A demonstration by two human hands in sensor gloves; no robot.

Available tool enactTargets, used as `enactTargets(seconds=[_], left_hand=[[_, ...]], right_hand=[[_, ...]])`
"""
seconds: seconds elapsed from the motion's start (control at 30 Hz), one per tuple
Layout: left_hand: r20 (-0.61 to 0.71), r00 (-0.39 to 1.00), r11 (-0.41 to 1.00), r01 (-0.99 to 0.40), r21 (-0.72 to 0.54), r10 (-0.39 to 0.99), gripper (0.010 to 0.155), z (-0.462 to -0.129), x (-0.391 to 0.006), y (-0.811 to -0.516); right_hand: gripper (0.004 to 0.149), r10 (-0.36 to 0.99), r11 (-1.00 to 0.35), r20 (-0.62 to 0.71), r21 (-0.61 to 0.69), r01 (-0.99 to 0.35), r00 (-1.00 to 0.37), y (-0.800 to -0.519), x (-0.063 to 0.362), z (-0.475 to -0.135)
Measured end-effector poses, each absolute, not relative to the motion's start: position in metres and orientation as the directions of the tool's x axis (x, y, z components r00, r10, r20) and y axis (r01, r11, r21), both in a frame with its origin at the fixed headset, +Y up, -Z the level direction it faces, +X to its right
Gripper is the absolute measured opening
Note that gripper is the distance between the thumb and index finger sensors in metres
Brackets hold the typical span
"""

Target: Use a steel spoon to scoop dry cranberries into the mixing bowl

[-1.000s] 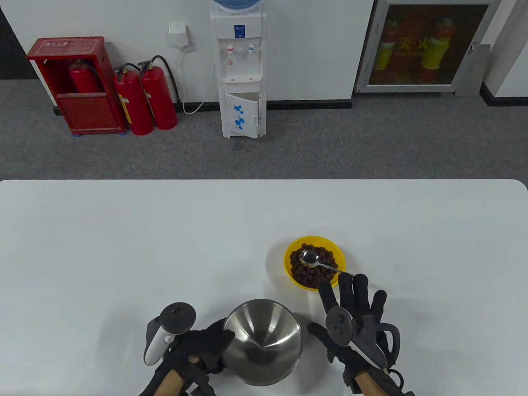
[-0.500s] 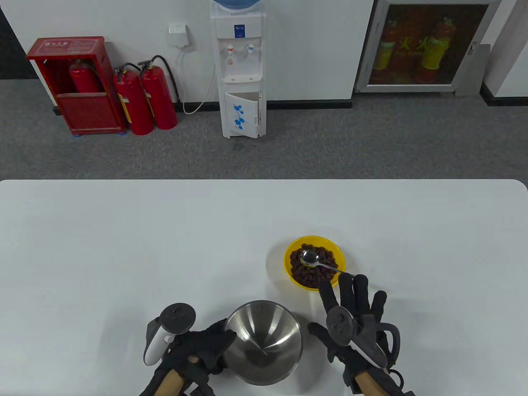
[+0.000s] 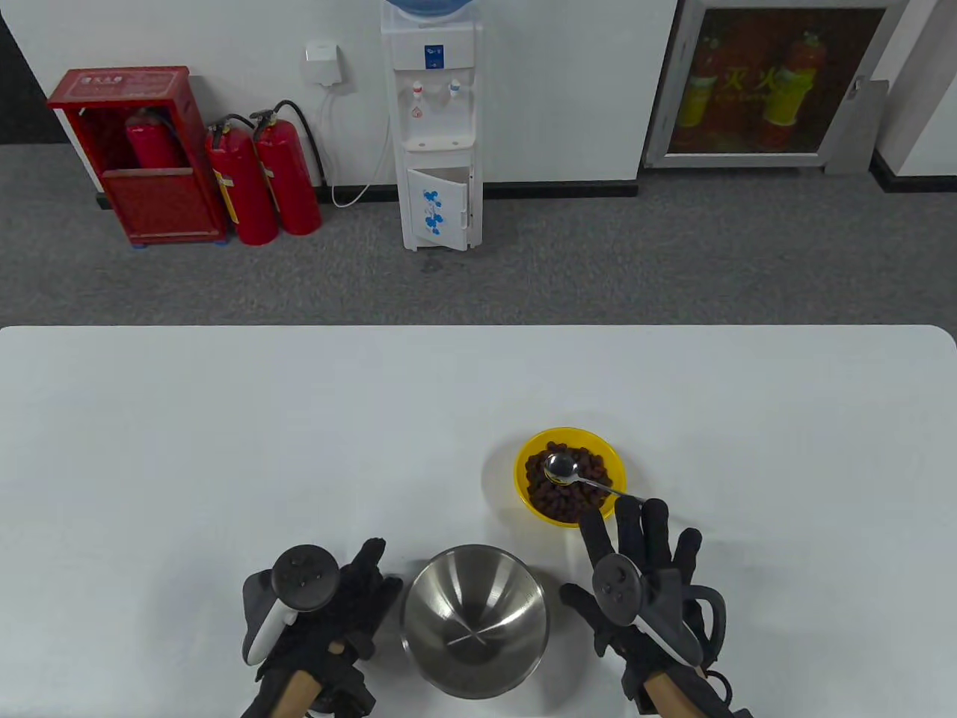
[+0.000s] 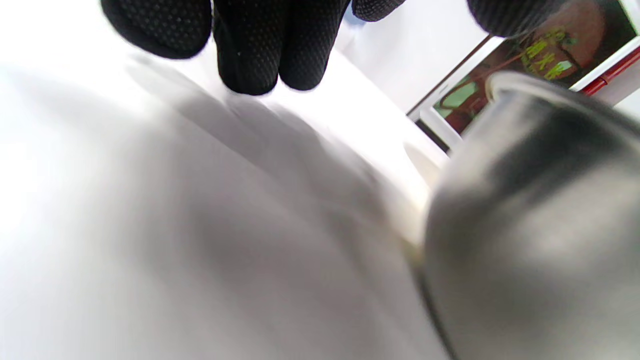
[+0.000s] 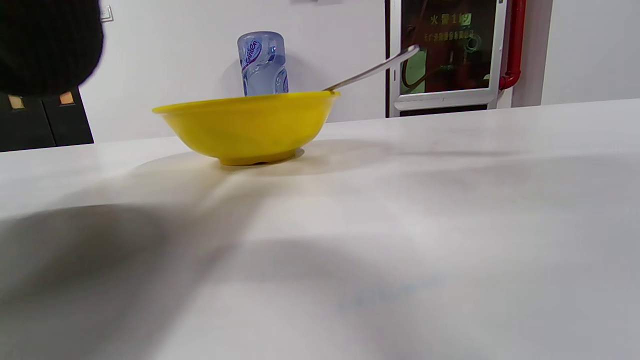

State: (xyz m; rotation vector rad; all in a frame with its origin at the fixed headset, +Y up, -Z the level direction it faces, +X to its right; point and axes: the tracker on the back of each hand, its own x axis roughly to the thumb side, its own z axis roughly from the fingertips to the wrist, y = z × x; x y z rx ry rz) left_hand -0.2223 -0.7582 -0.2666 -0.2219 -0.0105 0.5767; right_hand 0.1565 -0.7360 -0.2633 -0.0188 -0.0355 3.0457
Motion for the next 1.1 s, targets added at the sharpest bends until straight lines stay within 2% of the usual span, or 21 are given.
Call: enactTargets(seconds=[0.07, 0.17, 0.23, 0.3, 0.53, 0.67, 0.77, 0.93, 1.1], left_hand=[[-0.026, 0.9, 0.892, -0.434, -0.128, 0.434, 0.071, -0.266, -0.224, -0.752], [-0.019, 0.988, 0.988, -0.156, 0.003, 0.156, 0.075, -0.264, -0.226, -0.747], [-0.041, 0.999, 0.999, -0.024, 0.033, 0.025, 0.078, -0.265, -0.228, -0.748], [-0.063, 0.998, 0.999, 0.022, 0.027, -0.02, 0.079, -0.267, -0.231, -0.75], [-0.096, 0.995, 1.0, -0.013, -0.02, 0.011, 0.08, -0.27, -0.238, -0.756], [-0.095, 0.995, 0.998, -0.047, -0.039, 0.043, 0.08, -0.27, -0.239, -0.757], [-0.089, 0.995, 0.997, -0.059, -0.056, 0.054, 0.08, -0.271, -0.238, -0.757], [-0.083, 0.995, 0.994, -0.068, -0.081, 0.062, 0.079, -0.271, -0.237, -0.756], [-0.072, 0.994, 0.991, -0.086, -0.102, 0.078, 0.079, -0.272, -0.237, -0.757]], right_hand=[[0.093, 0.095, -0.995, -0.011, -0.021, -0.094, -0.995, -0.736, 0.156, -0.263], [0.092, 0.092, -0.996, -0.012, -0.016, -0.092, -0.996, -0.736, 0.157, -0.263], [0.092, 0.092, -0.996, -0.012, -0.016, -0.092, -0.996, -0.736, 0.157, -0.263], [0.092, 0.091, -0.996, -0.017, -0.008, -0.091, -0.996, -0.736, 0.156, -0.263], [0.086, 0.107, -0.994, -0.03, -0.025, -0.106, -0.994, -0.735, 0.159, -0.264], [0.076, 0.226, -0.965, -0.097, -0.157, -0.209, -0.969, -0.724, 0.173, -0.273], [0.07, 0.36, -0.922, -0.204, -0.227, -0.314, -0.91, -0.717, 0.197, -0.295], [0.067, 0.393, -0.919, -0.355, -0.182, -0.35, -0.848, -0.729, 0.222, -0.325], [0.068, 0.434, -0.9, -0.367, -0.135, -0.414, -0.823, -0.74, 0.226, -0.333]])
